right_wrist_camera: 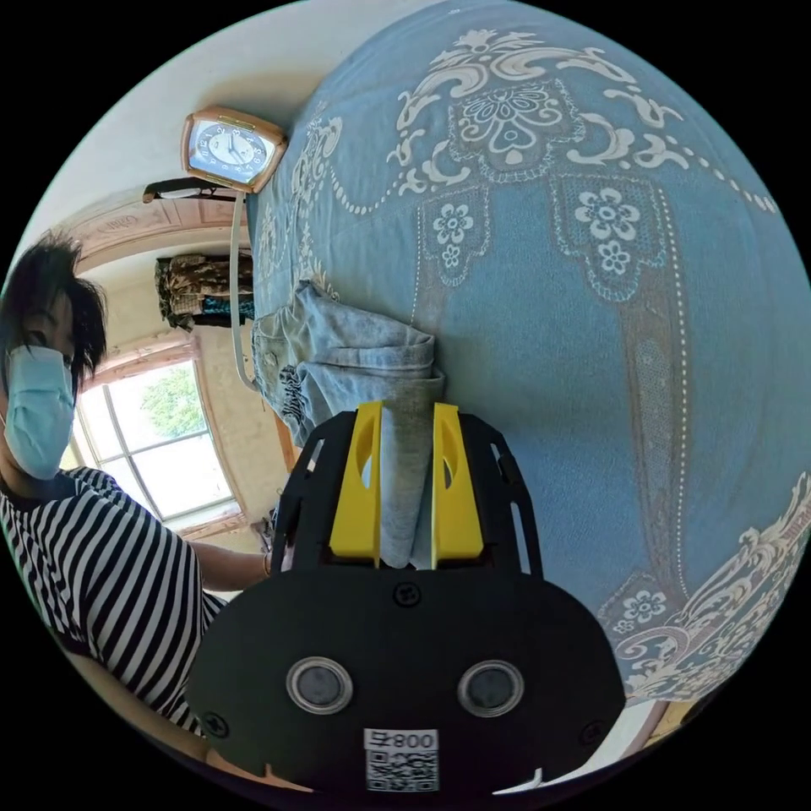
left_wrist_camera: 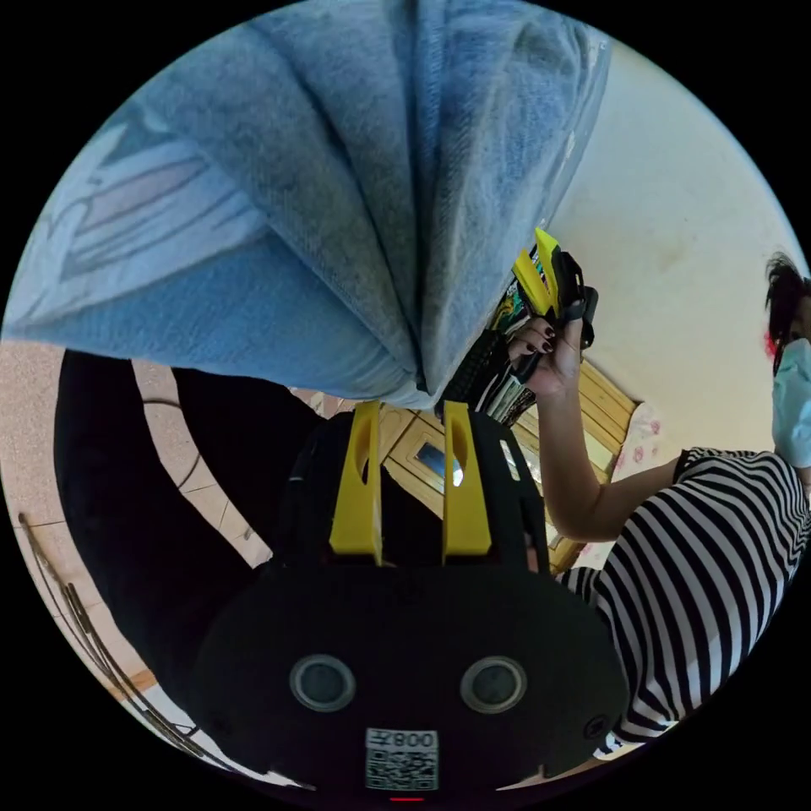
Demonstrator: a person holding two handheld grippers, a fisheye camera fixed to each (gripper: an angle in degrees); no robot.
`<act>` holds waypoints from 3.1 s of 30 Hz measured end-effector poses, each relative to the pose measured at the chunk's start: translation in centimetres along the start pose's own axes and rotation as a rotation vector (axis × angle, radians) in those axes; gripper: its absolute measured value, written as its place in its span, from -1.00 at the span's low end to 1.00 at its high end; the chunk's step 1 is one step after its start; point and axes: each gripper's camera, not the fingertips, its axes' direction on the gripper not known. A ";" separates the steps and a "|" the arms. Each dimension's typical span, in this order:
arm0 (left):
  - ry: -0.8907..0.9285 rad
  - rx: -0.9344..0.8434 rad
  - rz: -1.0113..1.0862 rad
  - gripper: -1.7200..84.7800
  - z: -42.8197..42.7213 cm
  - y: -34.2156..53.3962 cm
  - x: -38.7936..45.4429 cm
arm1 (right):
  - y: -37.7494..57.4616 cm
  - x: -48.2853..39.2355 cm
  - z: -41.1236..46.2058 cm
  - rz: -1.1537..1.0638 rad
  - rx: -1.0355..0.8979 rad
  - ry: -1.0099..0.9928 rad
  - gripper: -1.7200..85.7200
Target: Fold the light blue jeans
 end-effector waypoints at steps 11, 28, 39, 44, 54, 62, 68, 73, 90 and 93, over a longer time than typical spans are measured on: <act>0.160 0.079 -0.075 -0.75 0.5 -0.7 -6.6 | -1.6 0.2 -2.8 0.028 -0.032 -0.039 -0.76; 0.244 0.148 -0.053 -0.90 0.1 0.1 -13.6 | -3.3 -1.3 -4.6 0.022 -0.059 -0.144 -0.88; 0.326 0.170 0.171 -0.90 -5.0 4.3 -12.7 | -3.8 -10.7 -9.3 -0.178 -0.073 -0.347 -0.91; 0.345 0.290 0.326 -0.91 -11.2 7.2 -12.7 | -5.9 -17.0 -8.0 -0.305 -0.109 -0.470 -0.91; 0.266 0.597 0.462 -0.91 -24.0 10.7 -18.4 | -13.2 -31.4 3.6 -0.545 -0.273 -0.545 -0.91; 0.177 0.765 0.478 -0.92 -32.2 10.5 -24.6 | -17.3 -38.5 12.6 -0.551 -0.316 -0.476 -0.91; 0.201 0.871 0.417 -0.91 -36.4 9.3 -29.8 | -19.4 -41.8 18.6 -0.513 -0.318 -0.377 -0.90; 0.310 0.933 0.323 -0.90 -37.8 8.1 -34.5 | -20.5 -42.8 22.7 -0.455 -0.346 -0.352 -0.88; -0.240 1.121 0.331 -0.96 -38.5 5.9 -31.9 | -12.5 -53.6 29.6 -0.921 -0.421 0.120 -0.96; -0.197 1.150 0.303 -0.96 -39.0 4.6 -34.4 | -12.9 -53.4 30.3 -0.879 -0.420 0.057 -0.96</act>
